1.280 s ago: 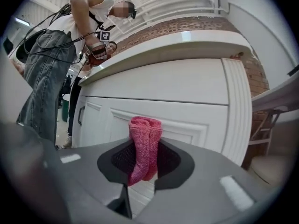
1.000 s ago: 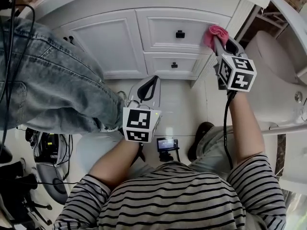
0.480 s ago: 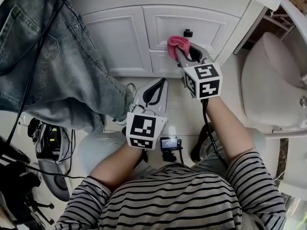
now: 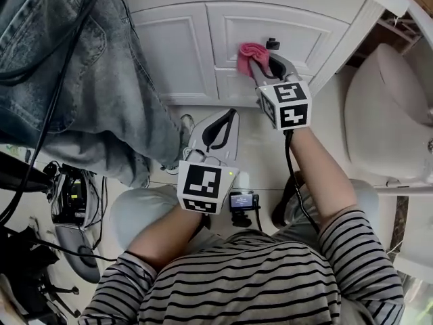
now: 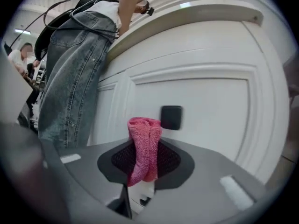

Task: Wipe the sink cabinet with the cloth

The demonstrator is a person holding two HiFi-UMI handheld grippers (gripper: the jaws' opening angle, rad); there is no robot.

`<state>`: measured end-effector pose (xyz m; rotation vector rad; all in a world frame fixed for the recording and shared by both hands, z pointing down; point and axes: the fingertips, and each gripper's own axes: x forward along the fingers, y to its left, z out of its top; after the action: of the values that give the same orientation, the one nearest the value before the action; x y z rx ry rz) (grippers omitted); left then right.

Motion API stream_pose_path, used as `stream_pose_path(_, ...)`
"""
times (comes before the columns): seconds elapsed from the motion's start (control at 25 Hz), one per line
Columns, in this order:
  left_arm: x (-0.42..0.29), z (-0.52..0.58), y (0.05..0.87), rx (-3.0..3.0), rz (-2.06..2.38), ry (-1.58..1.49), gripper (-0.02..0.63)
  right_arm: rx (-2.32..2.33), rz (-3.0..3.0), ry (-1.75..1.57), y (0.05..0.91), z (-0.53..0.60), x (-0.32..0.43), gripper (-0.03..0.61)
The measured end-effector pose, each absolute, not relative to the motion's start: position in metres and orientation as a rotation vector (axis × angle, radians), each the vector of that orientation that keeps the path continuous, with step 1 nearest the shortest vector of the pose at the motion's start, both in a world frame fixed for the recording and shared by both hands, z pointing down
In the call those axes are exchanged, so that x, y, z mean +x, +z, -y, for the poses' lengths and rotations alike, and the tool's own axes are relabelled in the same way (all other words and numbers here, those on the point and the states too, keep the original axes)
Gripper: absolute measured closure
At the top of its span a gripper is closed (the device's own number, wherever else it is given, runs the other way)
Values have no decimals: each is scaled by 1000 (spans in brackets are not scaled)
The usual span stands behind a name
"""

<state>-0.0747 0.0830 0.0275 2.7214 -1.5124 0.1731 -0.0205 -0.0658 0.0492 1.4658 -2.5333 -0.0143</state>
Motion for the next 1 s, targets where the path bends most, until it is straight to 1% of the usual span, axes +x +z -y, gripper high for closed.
stream_pose_path(0.28, -65, -86, 23, 2736, 1478, 148, 614, 1760, 2344, 59, 53, 55, 116, 483)
stream_pose_path(0.32, -64, -87, 24, 2739, 1476, 153, 614, 1782, 2318, 56, 53, 53, 131, 460)
stream_pose_path(0.36, -64, -88, 24, 2739, 1477, 158, 614, 1809, 2289, 52, 54, 50, 143, 460)
stream_pose_path(0.52, -67, -88, 24, 2723, 1491, 154, 614, 1988, 2215, 172, 57, 37, 174, 483)
stream_pose_path(0.56, -68, -88, 22, 2719, 1493, 145, 614, 1997, 2236, 192, 57, 34, 168, 485)
stream_pose_path(0.64, -70, -89, 18, 2713, 1494, 123, 614, 1925, 2333, 190, 60, 29, 132, 486)
stream_pose_path(0.88, -80, -87, 10, 2704, 1550, 91, 614, 1472, 2578, 87, 94, 38, -36, 486)
stream_pose_path(1.0, -87, -81, 13, 2682, 1570, 87, 614, 1344, 2592, 24, 111, 48, -87, 486)
